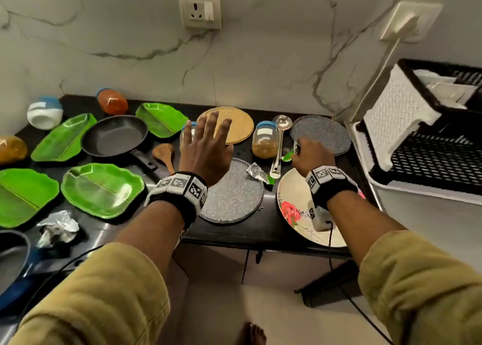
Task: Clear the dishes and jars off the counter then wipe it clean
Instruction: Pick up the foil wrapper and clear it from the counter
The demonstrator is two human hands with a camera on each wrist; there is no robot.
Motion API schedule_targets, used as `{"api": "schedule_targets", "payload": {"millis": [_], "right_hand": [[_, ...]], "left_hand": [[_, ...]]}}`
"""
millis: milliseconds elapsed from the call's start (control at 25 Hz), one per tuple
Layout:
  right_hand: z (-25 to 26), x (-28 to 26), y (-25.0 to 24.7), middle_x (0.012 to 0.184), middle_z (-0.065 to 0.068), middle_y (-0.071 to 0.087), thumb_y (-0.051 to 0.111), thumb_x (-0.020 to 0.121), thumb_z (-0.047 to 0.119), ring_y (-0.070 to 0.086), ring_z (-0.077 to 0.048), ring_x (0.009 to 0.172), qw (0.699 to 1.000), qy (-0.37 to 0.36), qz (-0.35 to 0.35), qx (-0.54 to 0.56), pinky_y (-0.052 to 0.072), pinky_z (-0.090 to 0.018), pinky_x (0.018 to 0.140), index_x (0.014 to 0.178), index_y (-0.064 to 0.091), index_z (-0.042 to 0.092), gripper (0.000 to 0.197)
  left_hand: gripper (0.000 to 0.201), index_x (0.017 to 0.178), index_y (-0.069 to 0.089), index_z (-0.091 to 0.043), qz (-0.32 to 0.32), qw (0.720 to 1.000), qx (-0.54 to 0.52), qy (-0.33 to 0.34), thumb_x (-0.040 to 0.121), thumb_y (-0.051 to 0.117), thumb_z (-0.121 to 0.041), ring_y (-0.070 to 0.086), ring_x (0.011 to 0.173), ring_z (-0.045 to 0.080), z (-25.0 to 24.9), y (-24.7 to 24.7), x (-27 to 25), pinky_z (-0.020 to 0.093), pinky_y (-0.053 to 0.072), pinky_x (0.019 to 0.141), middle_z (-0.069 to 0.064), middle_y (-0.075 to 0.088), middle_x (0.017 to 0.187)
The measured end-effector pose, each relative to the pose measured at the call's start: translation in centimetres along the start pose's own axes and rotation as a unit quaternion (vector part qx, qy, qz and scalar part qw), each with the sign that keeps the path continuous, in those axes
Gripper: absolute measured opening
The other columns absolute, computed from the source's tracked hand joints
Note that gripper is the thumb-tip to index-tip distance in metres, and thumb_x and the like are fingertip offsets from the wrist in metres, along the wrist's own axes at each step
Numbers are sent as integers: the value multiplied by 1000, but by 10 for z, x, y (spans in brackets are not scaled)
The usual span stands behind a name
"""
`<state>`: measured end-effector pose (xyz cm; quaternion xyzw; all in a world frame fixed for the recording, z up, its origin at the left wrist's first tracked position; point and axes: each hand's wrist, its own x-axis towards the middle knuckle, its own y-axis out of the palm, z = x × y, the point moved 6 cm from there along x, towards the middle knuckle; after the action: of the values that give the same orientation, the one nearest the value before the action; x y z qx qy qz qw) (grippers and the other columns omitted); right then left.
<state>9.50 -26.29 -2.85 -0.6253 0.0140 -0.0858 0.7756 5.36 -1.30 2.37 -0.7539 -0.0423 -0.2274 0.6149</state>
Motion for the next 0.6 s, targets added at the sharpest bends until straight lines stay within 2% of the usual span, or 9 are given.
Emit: {"api": "schedule_targets", "payload": {"millis": [80,240,320,400,520,600], "right_hand": [[-11,20,11,109,-16,66,56,85,19,61,-37,103,999,0,29,-17,47,-40,84,115,59,17,31],[-18,49,43,119,-11,64,58,85,19,59,-35,111,994,-35,98,-33,47,-44,95,129,52,26,45],[-20,61,59,124,-13,60,58,85,23,54,-38,117,987,-44,143,-65,36,-52,104,135,44,31,52],[-23,71,74,130,-14,55,59,85,28,47,-41,123,976,-34,188,-101,25,-59,107,137,38,35,56],[-26,83,90,138,-15,48,61,86,33,39,-43,130,963,-20,231,-137,18,-63,108,136,43,32,53],[-27,86,96,138,-13,48,63,86,33,41,-39,130,959,-11,240,-151,18,-62,110,134,49,22,51]], "left_hand": [[59,146,33,-21,20,1000,6,-17,92,52,-35,24,144,34,-6,18,8,56,11,116,11,25,157],[58,146,32,-21,52,998,14,-20,93,50,-36,24,144,33,-23,49,16,55,11,116,11,22,158],[57,145,34,-20,51,998,8,-17,93,50,-36,27,143,34,-29,60,21,55,13,116,12,25,158],[56,144,37,-19,57,998,6,-16,93,51,-37,29,141,34,-35,71,24,56,15,116,12,27,157],[53,140,41,-17,56,998,-1,-23,91,52,-34,34,139,33,-38,81,30,55,19,115,13,32,154],[47,133,49,-14,29,999,-13,-15,89,55,-30,46,128,35,-41,82,31,52,33,107,14,47,143]]}}
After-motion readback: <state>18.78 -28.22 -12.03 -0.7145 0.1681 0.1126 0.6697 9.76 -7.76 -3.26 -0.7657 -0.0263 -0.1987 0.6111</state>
